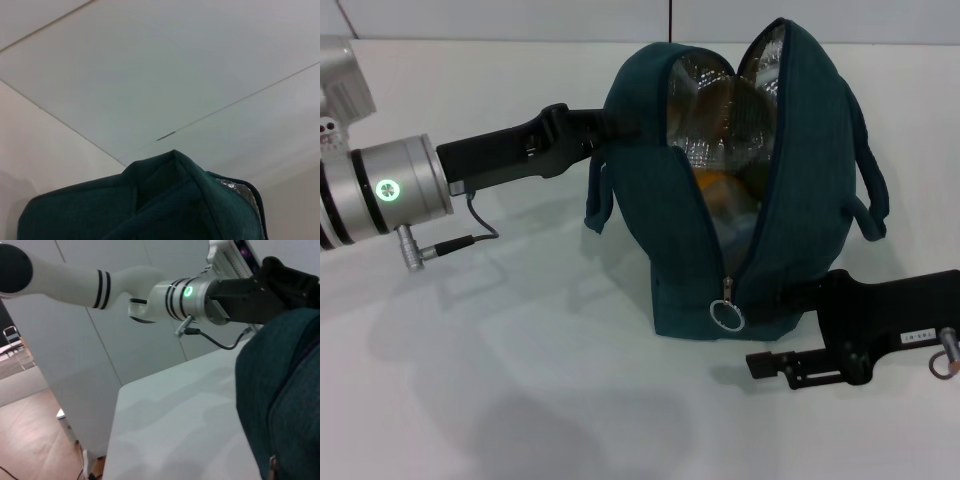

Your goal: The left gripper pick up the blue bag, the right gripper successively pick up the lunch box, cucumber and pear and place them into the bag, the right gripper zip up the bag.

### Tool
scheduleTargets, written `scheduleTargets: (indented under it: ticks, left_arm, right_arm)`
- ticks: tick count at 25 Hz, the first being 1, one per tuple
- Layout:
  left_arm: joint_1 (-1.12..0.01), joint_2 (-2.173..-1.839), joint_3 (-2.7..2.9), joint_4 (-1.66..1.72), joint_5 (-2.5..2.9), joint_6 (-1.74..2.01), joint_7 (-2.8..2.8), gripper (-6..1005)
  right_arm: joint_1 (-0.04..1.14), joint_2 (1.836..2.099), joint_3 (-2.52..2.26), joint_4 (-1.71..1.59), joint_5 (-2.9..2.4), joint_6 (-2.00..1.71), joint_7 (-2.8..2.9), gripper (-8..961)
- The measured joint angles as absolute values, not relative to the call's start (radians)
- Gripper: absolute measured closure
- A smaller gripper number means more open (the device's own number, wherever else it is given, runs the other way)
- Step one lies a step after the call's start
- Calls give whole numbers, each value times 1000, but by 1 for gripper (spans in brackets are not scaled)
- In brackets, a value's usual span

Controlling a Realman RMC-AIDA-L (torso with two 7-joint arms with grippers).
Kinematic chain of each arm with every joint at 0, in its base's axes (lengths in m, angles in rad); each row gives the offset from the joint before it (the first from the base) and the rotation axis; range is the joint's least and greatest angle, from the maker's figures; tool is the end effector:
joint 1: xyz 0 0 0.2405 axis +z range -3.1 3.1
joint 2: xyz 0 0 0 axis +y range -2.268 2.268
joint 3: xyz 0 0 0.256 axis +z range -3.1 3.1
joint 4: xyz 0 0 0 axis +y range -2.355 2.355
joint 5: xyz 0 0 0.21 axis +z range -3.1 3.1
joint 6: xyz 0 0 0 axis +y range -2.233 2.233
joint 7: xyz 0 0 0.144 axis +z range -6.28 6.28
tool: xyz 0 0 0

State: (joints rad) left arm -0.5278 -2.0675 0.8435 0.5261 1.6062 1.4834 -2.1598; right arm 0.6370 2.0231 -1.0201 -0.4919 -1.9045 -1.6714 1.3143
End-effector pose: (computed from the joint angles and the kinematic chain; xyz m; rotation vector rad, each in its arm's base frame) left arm -0.2395 0.3428 -0.0058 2.2680 1.7843 1.2350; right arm 0.2266 0.3098 -0.0362 2.9371 -0.3964 -0.6340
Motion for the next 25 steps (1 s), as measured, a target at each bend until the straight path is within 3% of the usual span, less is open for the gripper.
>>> scheduleTargets:
  ticks: [25]
  left_arm:
    - [-533,-2074,844,526,1606,1472,-2146,839]
  right_arm:
    - [719,2028,-1114,-364,-1763,-1493,1304,354]
